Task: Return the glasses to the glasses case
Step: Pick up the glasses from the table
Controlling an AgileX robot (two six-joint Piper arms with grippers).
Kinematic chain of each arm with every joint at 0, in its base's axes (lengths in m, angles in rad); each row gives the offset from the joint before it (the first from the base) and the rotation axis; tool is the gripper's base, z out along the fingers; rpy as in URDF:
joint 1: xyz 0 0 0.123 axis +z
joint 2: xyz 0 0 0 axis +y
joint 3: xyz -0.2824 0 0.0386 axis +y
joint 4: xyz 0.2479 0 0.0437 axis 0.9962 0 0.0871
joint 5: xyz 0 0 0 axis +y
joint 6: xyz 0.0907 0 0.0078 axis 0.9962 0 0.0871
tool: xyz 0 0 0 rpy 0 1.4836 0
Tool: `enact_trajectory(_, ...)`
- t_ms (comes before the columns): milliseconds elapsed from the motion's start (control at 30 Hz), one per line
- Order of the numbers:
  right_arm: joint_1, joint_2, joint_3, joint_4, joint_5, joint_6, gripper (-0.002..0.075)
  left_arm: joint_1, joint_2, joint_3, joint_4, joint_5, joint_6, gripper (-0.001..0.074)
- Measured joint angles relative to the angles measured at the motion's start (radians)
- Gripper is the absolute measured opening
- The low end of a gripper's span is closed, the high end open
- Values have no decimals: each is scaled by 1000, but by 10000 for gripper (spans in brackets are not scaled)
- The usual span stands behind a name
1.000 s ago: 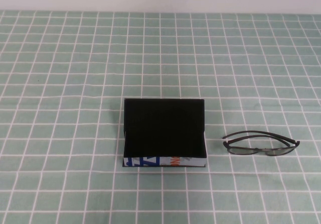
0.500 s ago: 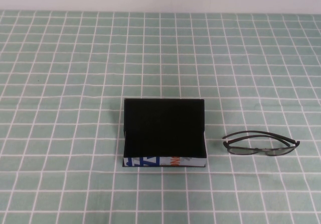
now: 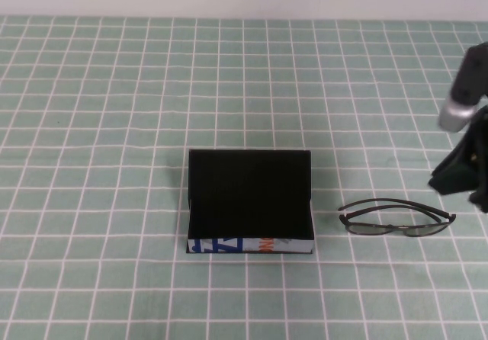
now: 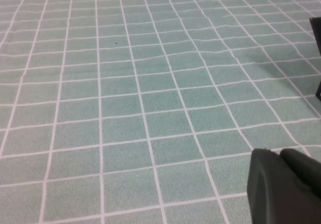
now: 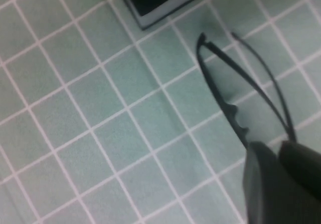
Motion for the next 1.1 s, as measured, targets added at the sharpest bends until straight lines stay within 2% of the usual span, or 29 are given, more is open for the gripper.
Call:
enact_trajectory(100, 22, 51, 0, 2, -13, -14, 158, 0, 0, 0, 0, 0, 0, -2)
enact_trajectory(267, 60, 135, 0, -9, -82, -20, 449, 0, 0, 0, 0, 0, 0, -2)
enact_trajectory(367, 99, 166, -2, -65, -140, -22, 528, 0, 0, 0, 0, 0, 0, -2)
enact_trajectory(633, 217, 198, -2, -309, -230, -23, 556, 0, 0, 0, 0, 0, 0, -2)
enact_trajectory(1100, 220, 265, -2, -364, -283, 89, 561, 0, 0, 0, 0, 0, 0, -2)
